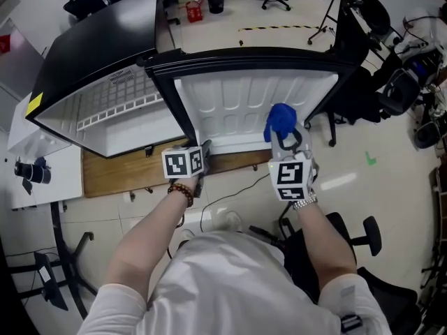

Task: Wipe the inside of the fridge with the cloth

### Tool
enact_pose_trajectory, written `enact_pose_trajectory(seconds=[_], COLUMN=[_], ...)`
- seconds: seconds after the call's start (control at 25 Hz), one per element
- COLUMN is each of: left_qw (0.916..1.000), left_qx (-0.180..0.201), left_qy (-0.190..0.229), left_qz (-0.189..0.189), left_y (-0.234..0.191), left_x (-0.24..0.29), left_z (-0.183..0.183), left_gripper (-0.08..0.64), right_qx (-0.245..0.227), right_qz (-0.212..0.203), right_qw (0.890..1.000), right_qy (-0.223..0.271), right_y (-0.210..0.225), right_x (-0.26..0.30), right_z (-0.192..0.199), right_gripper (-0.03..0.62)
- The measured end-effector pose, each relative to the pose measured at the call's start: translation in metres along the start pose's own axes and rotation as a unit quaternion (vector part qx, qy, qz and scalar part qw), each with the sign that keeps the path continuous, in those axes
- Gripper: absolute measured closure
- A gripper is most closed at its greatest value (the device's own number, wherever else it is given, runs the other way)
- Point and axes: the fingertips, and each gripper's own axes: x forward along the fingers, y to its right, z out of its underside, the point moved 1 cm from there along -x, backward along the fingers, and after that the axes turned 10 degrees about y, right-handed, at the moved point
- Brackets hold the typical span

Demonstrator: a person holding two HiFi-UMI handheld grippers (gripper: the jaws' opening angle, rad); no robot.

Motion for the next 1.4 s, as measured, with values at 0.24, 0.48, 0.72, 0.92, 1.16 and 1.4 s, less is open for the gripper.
enact_pose_trajectory(seconds=[0.24,0.48,0.72,0.92,1.16,1.4], left_qw=[0.9995,0.9988,0.9989,0.9991,0.9991,0.9991], left_qx=[-0.009,-0.006,0.002,0.014,0.011,0.004], left_qy=[0.010,0.028,0.027,0.017,0.010,0.010], left_qz=[0.027,0.040,0.040,0.036,0.038,0.042], left_y=[0.009,0.014,0.010,0.005,0.005,0.005], left_x=[-0.013,-0.027,-0.030,-0.028,-0.026,-0.026], left_z=[-0.007,-0.023,-0.031,-0.027,-0.024,-0.022], left_gripper=[0.355,0.354,0.365,0.383,0.387,0.397], right_qx=[-0.011,-0.020,-0.017,-0.002,0.023,0.013], right_qz=[-0.108,-0.171,-0.192,-0.181,-0.153,-0.128], right_qw=[0.994,0.985,0.981,0.983,0.988,0.990], right_qy=[0.003,-0.014,-0.030,-0.041,-0.014,0.056], right_y=[-0.096,-0.158,-0.191,-0.192,-0.165,-0.145], right_x=[0.002,0.008,0.023,0.039,0.040,0.056], right_z=[0.004,0.025,0.040,0.046,0.021,-0.023], right_gripper=[0.477,0.477,0.477,0.477,0.477,0.477])
